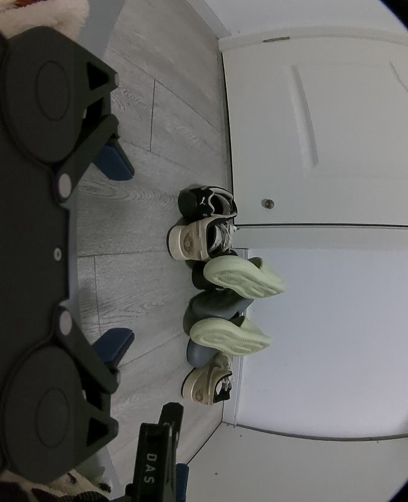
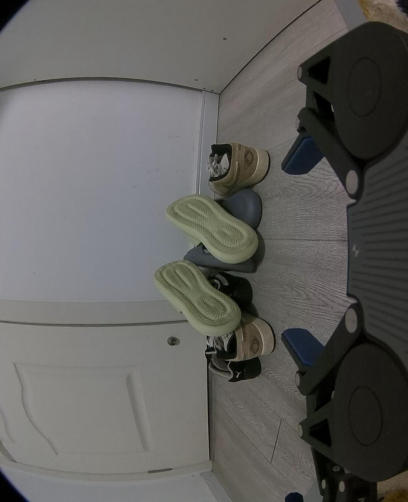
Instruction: Organize scattered shoes
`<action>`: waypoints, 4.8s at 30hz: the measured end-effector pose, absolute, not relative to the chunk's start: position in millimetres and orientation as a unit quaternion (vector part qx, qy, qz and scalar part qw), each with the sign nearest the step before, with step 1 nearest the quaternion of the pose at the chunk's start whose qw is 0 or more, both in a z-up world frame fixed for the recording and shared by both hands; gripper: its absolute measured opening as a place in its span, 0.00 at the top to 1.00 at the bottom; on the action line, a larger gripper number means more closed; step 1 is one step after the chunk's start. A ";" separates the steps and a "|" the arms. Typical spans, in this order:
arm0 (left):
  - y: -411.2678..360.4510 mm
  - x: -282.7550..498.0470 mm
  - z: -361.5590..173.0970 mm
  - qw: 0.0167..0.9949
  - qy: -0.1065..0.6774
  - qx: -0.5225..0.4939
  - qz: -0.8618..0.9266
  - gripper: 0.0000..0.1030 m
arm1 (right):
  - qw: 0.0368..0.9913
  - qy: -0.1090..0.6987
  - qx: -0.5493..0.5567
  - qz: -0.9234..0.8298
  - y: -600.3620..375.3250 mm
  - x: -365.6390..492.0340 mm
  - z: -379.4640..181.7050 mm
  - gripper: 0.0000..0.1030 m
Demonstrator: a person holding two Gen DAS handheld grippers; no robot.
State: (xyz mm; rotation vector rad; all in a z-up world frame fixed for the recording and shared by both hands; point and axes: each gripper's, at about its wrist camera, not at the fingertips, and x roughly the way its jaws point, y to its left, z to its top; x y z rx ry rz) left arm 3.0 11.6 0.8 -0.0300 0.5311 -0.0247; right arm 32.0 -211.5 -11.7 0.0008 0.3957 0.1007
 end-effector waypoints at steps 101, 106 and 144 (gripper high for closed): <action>6.1 281.9 -47.6 0.931 0.325 0.118 -0.114 0.62 | 0.975 0.183 0.050 0.116 -222.3 150.9 -33.5 0.01; 7.1 313.3 -64.1 0.925 0.341 0.118 -0.122 0.60 | 0.972 0.195 0.069 0.109 -228.5 153.8 -37.6 0.01; -14.9 246.4 -79.5 0.884 0.414 0.077 -0.202 0.73 | 0.957 0.221 0.156 0.101 -251.3 158.7 -35.3 0.01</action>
